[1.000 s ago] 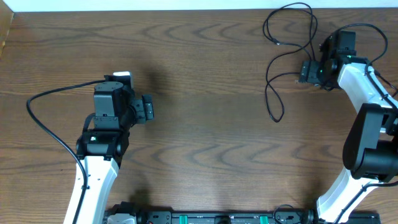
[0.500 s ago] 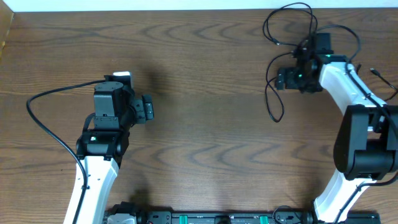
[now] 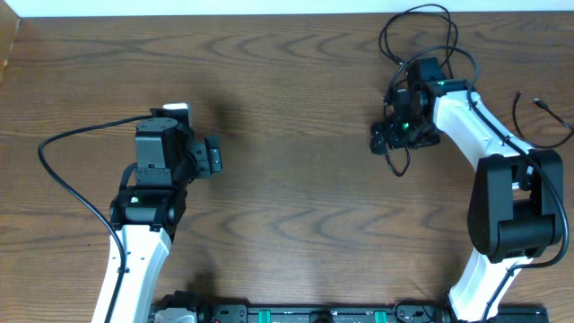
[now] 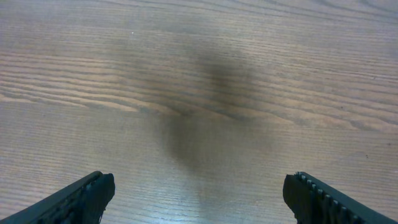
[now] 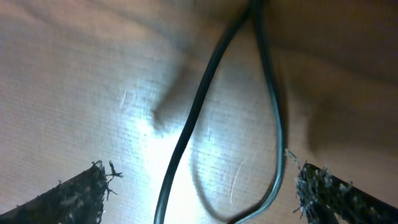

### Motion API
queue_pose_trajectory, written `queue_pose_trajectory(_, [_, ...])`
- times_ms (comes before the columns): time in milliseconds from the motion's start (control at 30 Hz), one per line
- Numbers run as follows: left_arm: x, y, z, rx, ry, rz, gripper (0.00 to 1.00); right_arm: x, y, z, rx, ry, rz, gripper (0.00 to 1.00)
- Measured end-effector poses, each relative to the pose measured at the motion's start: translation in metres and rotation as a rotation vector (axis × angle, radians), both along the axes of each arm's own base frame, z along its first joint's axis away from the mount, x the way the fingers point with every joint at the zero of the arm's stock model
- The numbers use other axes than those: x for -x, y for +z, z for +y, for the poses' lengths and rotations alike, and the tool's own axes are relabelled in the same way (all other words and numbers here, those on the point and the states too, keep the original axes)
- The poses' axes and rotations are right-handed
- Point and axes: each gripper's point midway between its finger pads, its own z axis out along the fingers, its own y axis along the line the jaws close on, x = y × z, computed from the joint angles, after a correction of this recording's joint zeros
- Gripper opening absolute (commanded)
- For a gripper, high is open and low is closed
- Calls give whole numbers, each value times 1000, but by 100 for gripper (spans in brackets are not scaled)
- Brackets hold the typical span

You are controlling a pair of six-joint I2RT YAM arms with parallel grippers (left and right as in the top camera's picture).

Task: Untangle cables
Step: 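Lower the right gripper onto the black cable loops at top right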

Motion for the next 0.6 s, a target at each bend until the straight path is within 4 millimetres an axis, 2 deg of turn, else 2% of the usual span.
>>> queue_pose_trajectory(133, [0,0,0,0,0,0,92,14,-1,-2,10,9,55,92])
queue_pose_trajectory(300, [0,0,0,0,0,0,92,27,-2,-8,37,16,108,79])
queue_pose_trajectory(467, [0,0,0,0,0,0,92,28,-2,-11,56,18,108,71])
queue_pose_trajectory(600, [0,0,0,0,0,0,92,25,-3,-14,77,17,96,69])
